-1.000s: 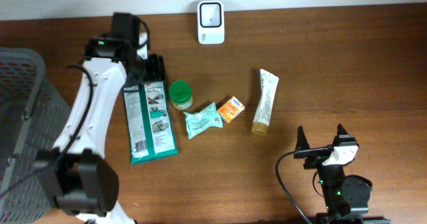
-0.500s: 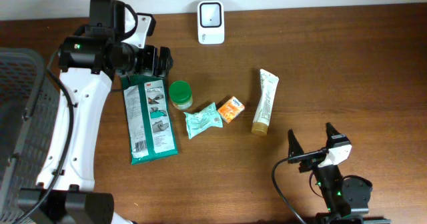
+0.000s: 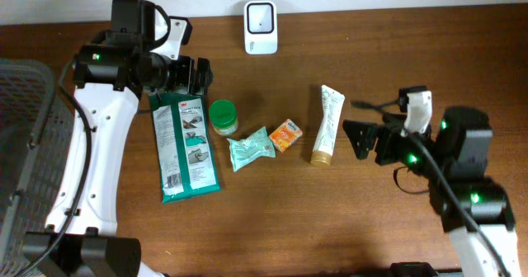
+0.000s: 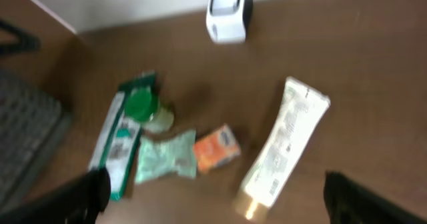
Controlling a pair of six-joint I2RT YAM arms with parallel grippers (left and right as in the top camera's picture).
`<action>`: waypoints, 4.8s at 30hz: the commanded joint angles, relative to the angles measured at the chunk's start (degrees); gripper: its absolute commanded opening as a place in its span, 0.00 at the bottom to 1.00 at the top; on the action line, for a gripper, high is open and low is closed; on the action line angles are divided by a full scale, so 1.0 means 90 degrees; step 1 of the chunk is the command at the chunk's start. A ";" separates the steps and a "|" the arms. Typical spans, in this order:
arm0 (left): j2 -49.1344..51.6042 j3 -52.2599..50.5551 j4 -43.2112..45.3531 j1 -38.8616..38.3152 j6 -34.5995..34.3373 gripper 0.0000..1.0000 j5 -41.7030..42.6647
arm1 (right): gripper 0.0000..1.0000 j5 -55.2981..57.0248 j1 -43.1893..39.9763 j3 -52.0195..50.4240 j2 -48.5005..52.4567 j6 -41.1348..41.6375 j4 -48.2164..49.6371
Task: Scan the item barcode
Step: 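Reach the right gripper to the white tube and grasp it, then lift and rotate the white tube with the right gripper, then move the white tube to the barcode scanner with the right gripper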
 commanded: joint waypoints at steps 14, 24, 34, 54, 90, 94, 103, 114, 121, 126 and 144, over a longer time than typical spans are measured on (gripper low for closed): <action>-0.0015 0.0034 0.0019 -0.0010 0.0126 0.99 0.0005 | 0.46 0.0896 0.0908 0.2091 0.5100 0.1333 -0.1307; -0.0015 0.0034 0.0019 -0.0010 0.0126 0.99 0.0005 | 0.20 0.1377 0.1192 0.2137 0.5122 0.1474 -0.0721; -0.0015 0.0034 0.0019 -0.0010 0.0126 0.99 0.0005 | 0.39 0.1409 0.2280 0.2025 0.5489 0.1549 -0.1783; -0.0015 0.0034 0.0019 -0.0010 0.0126 0.99 0.0005 | 0.65 0.2895 -0.0316 0.2025 0.5700 -0.0386 -0.1088; -0.0015 0.0034 0.0019 -0.0010 0.0126 0.99 0.0005 | 0.11 0.0765 0.1076 0.3087 0.6608 0.0563 -0.0981; -0.0015 0.0034 0.0019 -0.0010 0.0126 0.99 0.0005 | 0.04 0.0117 0.1076 0.3473 0.6611 -0.2528 -0.2176; -0.0015 0.0034 0.0019 -0.0010 0.0126 0.99 0.0005 | 0.59 0.1141 0.0988 0.3444 0.6620 -0.2222 -0.2494; -0.0015 0.0034 0.0019 -0.0010 0.0126 0.99 0.0005 | 0.57 -0.1061 0.0168 0.2169 0.6620 -0.3696 -0.2285; -0.0015 0.0034 0.0019 -0.0010 0.0126 0.99 0.0005 | 0.10 -0.1292 0.0160 0.1600 0.6620 -0.2603 -0.1098; -0.0015 0.0034 0.0019 -0.0010 0.0126 0.99 0.0005 | 0.04 -0.2701 0.0032 0.2072 0.6431 -0.2217 -0.1547; -0.0015 0.0034 0.0019 -0.0010 0.0126 0.99 0.0005 | 0.04 -0.6176 -0.0141 0.2533 0.2822 -0.2781 -0.1574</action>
